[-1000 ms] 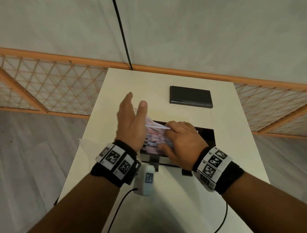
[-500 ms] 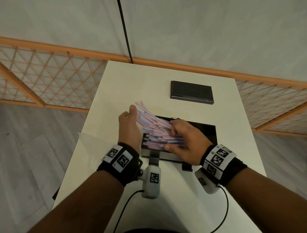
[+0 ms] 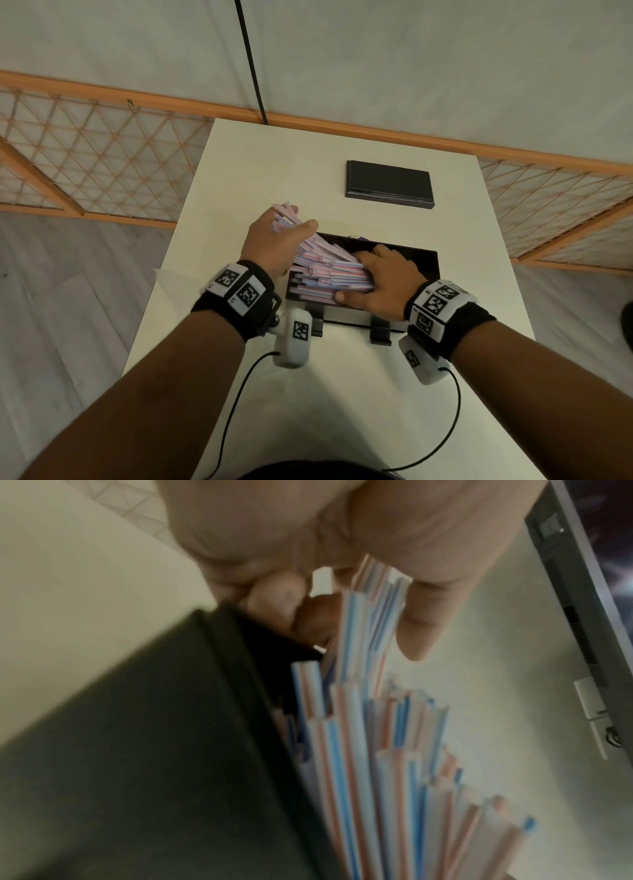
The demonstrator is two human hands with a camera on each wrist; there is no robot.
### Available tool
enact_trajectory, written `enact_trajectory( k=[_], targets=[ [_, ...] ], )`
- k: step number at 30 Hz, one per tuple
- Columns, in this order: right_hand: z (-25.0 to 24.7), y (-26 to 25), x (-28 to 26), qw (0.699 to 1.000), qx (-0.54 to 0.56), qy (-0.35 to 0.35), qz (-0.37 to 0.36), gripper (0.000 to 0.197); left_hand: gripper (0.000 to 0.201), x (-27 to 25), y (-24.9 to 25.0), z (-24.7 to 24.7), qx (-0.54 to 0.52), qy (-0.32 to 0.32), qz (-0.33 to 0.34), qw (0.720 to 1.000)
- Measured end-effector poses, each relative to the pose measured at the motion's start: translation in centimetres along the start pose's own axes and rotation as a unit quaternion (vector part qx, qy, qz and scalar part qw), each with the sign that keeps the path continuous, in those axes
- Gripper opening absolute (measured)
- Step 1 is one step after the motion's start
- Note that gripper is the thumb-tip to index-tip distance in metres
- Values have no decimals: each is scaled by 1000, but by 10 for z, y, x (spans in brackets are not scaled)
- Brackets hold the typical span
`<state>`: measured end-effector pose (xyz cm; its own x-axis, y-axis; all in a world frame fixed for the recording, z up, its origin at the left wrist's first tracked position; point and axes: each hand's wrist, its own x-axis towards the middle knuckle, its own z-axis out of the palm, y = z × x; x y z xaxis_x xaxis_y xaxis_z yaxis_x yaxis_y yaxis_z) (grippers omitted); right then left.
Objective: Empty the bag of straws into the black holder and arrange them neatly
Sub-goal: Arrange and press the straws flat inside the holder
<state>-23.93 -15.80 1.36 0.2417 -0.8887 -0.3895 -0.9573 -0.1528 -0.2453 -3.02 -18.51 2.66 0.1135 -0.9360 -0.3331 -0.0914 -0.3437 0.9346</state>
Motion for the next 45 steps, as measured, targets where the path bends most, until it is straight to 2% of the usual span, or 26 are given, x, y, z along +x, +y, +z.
enact_trajectory(
  k=[3, 6, 9, 12, 14, 16, 18, 20, 23, 25, 28, 31, 33, 37, 41, 45],
  targets=[
    [1, -3, 2, 1000, 26, 4, 2, 80, 18, 1, -3, -2, 16, -22, 38, 999],
    [5, -3, 0, 995, 97, 22, 8, 69, 16, -2, -5, 0, 24, -17, 86, 996],
    [6, -5, -1, 991, 123, 60, -5, 65, 18, -8, -4, 6, 31, 16, 142, 989],
    [0, -11, -2, 984, 114, 134, -19, 59, 20, -10, -4, 10, 15, 62, 169, 984],
    [-3, -14, -1, 986, 76, 145, -16, 61, 22, -9, -8, 9, 49, 68, 165, 983],
    [-2, -14, 0, 992, 48, 115, -10, 66, 26, -11, -11, 9, 65, 72, 140, 985],
    [0, -9, -2, 993, 64, 93, -19, 66, 34, -11, -13, 9, -32, 91, 68, 993],
    [-1, -2, -6, 992, 84, 92, -23, 68, 48, -9, -11, 7, -156, 110, -20, 981],
    [-3, 7, -8, 996, 63, 69, 7, 79, 75, -6, -8, 3, -228, 107, -55, 966],
    [-2, 8, -7, 998, 41, 36, 21, 84, 64, -5, -5, 5, -255, 88, -64, 961],
    [3, 2, -3, 999, 45, 11, 14, 86, 31, -5, 3, 9, -298, 53, -80, 950],
    [5, -9, 2, 998, 45, 32, -2, 70, 16, -5, 5, 13, -288, 79, -59, 953],
    [5, -15, 4, 996, 52, 67, -21, 62, 15, -9, 6, 15, -288, 97, -38, 952],
    [1, -18, 3, 987, 57, 135, -66, 62, 13, -10, 3, 16, -284, 121, -25, 951],
    [-2, -13, -5, 991, 56, 111, -43, 66, 17, -3, -8, 11, -160, 147, 28, 976],
    [4, 7, -14, 993, 56, 105, -8, 78, 17, -1, -8, 3, -229, 139, -25, 963]
  ],
)
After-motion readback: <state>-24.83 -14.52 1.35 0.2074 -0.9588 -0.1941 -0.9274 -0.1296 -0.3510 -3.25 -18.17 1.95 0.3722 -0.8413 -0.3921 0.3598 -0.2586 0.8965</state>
